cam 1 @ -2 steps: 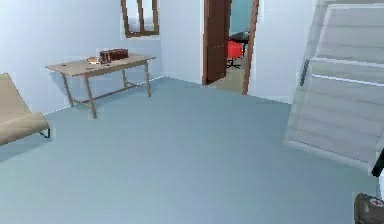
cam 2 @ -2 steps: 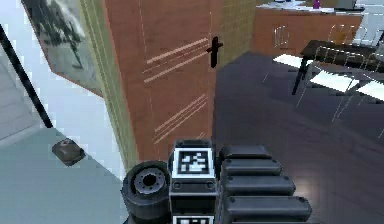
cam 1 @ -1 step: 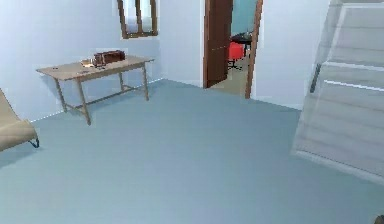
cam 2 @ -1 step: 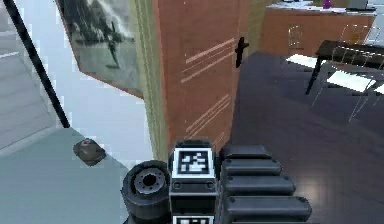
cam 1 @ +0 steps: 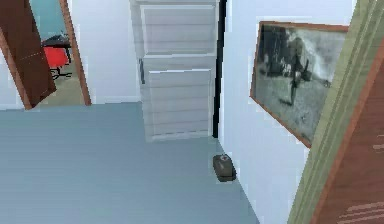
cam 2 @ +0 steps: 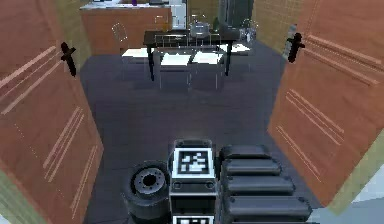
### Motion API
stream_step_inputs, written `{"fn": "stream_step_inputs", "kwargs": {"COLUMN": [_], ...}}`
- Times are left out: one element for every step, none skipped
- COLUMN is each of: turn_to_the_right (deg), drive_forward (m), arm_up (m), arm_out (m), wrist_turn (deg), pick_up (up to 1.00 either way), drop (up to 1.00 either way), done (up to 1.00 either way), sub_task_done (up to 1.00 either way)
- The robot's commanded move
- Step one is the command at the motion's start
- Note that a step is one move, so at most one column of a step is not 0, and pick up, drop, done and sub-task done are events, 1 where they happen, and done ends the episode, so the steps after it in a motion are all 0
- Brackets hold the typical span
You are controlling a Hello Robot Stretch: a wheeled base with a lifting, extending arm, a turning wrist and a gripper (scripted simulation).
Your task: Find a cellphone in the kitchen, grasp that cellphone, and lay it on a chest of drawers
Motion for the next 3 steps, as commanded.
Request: {"fn": "stream_step_inputs", "kwargs": {"turn_to_the_right": [27.0,0.0,-45.0], "drive_forward": [0.00,0.10,0.00], "arm_up": [0.00,0.00,0.00], "arm_out": [0.00,0.00,0.00], "wrist_turn": [0.0,0.0,0.0], "pick_up": [0.00,0.00,0.00], "drop": [0.00,0.00,0.00], "done": [0.00,0.00,0.00], "sub_task_done": [0.00,0.00,0.00]}}
